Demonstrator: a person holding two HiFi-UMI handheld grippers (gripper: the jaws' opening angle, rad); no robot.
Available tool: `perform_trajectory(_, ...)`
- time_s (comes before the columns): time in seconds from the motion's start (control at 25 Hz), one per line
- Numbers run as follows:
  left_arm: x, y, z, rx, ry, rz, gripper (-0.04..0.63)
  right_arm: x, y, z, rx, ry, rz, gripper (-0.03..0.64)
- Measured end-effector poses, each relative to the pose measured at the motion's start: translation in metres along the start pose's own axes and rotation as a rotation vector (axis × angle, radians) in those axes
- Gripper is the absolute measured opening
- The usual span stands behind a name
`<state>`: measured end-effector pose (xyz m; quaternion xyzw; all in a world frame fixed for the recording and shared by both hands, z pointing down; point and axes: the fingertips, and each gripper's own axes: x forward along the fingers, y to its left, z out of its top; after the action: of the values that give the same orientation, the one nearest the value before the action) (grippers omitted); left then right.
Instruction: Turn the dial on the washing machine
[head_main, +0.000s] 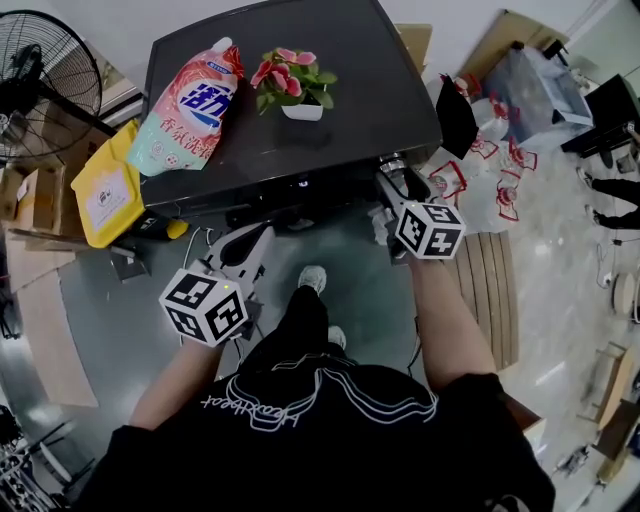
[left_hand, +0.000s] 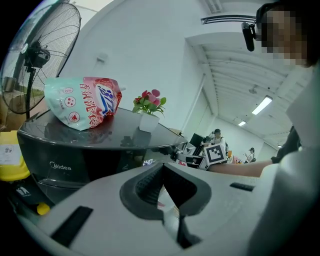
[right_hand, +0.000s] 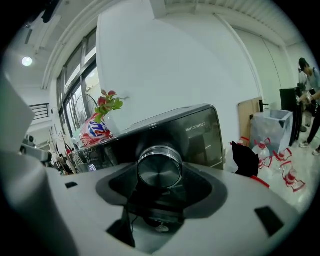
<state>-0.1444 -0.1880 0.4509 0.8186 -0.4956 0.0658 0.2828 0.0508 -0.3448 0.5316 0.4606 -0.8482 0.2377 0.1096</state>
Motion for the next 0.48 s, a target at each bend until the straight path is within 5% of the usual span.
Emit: perform_trajectory(0.48,-0.0011,-0.0014,0.0023,-0.029,-0.008,-0.006,0.005,0.0008,-0.0017,-0.001,0.155,-0.015,0.048,0.282)
